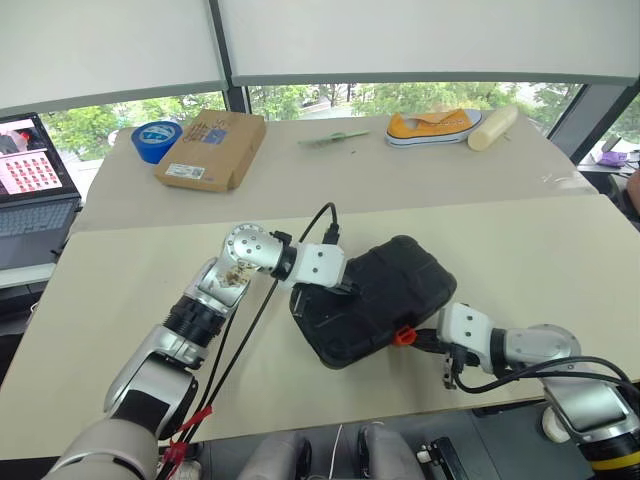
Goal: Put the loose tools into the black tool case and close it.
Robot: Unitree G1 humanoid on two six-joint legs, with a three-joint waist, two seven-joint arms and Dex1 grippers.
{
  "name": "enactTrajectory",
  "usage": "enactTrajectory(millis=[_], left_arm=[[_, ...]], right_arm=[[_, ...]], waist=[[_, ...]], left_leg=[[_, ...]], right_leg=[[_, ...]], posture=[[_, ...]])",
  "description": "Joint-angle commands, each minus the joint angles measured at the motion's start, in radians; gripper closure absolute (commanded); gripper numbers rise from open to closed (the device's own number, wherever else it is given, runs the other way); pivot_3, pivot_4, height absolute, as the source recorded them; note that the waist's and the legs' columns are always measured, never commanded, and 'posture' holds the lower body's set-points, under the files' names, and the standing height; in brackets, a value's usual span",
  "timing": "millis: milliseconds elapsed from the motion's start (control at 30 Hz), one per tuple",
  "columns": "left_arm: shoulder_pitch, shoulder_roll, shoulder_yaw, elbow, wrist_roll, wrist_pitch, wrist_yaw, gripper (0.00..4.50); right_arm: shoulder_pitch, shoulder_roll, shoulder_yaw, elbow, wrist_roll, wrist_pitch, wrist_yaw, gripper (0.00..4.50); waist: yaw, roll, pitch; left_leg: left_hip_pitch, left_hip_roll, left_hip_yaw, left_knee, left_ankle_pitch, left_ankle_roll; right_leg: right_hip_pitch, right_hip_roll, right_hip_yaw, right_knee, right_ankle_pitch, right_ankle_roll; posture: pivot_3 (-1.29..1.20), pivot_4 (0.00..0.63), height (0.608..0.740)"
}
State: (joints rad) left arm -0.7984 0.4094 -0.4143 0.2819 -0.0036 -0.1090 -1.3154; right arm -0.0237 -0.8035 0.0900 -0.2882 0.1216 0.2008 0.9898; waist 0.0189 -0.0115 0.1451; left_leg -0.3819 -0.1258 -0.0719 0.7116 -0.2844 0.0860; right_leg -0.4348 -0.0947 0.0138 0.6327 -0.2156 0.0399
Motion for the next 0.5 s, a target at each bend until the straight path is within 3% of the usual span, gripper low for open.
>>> enactTrajectory(millis=[33,500], left_arm=[[0.020,-0.005,-0.037,0.004,0.029,-0.001,-0.005,4.42],[0.007,-0.027,-0.096,0.074,0.105,-0.156,0.009,4.42]], right_arm=[[0.003,-0.011,-0.010,-0.049,0.024,0.020,0.010,4.50],[0.007,0.022,-0.086,-0.148,0.132,0.178,-0.037,4.50]], waist=[[-0.002,0.000,0.000],[-0.002,0.001,0.000]], left_leg=[[0.000,0.000,0.000,0.000,0.000,0.000],[0.000,0.000,0.000,-0.001,0.000,0.000]], right_leg=[[0.000,0.000,0.000,0.000,0.000,0.000],[0.000,-0.002,0.001,-0.001,0.000,0.000]], posture=[[0.00,0.150,0.735],[0.00,0.150,0.735]])
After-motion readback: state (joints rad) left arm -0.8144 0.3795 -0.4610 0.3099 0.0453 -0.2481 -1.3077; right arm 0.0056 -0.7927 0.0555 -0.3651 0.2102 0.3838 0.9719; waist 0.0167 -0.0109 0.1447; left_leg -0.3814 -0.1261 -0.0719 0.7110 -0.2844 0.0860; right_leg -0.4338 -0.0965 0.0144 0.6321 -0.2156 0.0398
